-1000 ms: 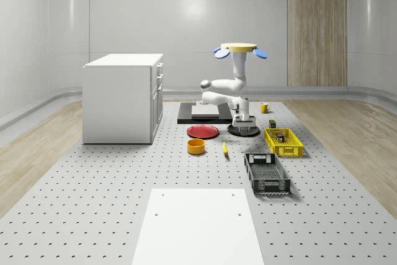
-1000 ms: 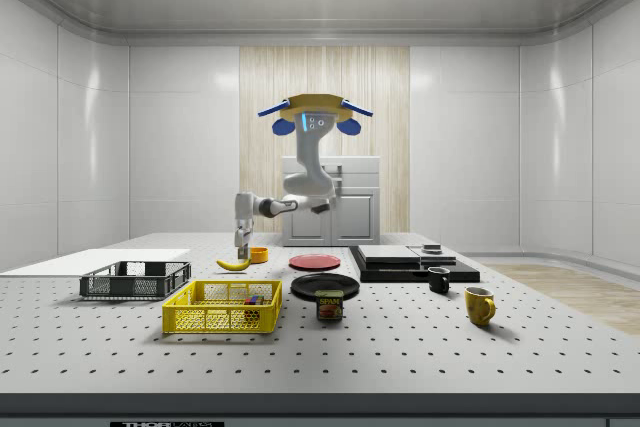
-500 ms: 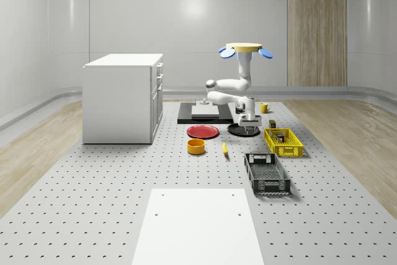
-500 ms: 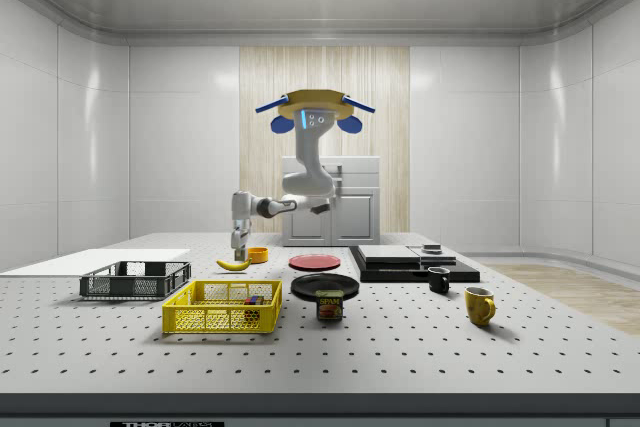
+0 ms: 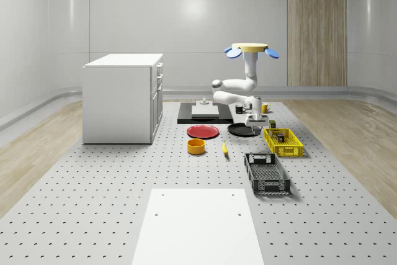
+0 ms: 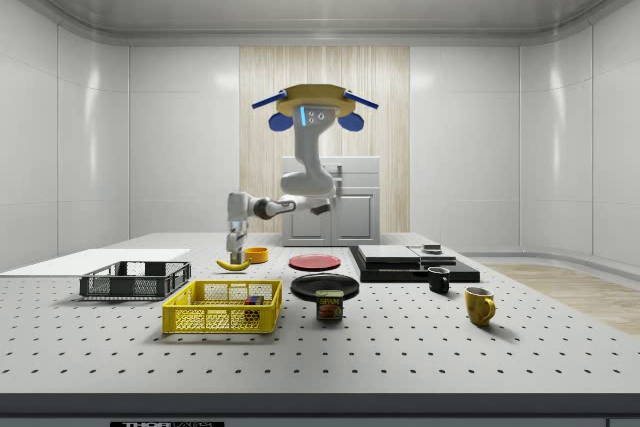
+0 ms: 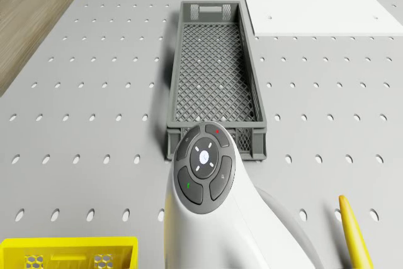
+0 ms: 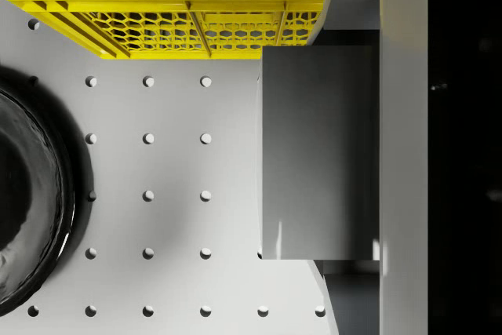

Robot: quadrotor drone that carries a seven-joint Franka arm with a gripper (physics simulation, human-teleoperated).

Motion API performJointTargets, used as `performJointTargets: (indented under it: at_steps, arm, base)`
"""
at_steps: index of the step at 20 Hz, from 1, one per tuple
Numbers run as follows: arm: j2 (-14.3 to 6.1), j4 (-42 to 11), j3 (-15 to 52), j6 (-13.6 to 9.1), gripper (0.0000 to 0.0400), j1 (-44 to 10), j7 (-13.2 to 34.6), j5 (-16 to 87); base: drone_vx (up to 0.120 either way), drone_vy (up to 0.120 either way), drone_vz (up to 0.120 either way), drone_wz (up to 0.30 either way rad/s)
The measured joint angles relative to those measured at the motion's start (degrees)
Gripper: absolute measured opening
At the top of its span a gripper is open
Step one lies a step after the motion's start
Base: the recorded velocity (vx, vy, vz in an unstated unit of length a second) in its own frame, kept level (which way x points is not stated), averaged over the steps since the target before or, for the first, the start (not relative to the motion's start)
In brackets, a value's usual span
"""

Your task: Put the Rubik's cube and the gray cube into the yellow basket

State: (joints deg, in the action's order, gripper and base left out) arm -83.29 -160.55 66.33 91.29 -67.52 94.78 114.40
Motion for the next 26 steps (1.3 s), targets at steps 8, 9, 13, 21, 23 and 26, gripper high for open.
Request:
performJointTargets:
  at_steps: [8,9,13,21,23,26]
  arm:
    - [-0.1,0.0,0.0,0.1,0.025,0.0,0.0,0.0]
    - [-0.1,0.0,0.0,0.1,0.025,-0.1,0.0,-0.1]
    - [-0.2,0.0,0.0,0.1,0.025,-0.1,0.1,-0.1]
    - [-0.2,0.0,0.0,0.2,0.025,-0.1,0.1,-0.1]
    - [-0.3,0.0,0.0,0.2,0.025,-0.1,0.1,-0.1]
    - [-0.3,0.0,0.1,0.3,0.025,-0.1,0.1,-0.1]
  base:
    - [0.0,0.12,0.0,0.0]
    - [0.0,0.12,0.0,0.0]
    - [0.0,0.12,0.0,0.0]
    - [0.0,0.12,-0.055,0.0]
    - [0.0,0.12,0.0,0.0]
    - [0.0,0.12,0.0,0.0]
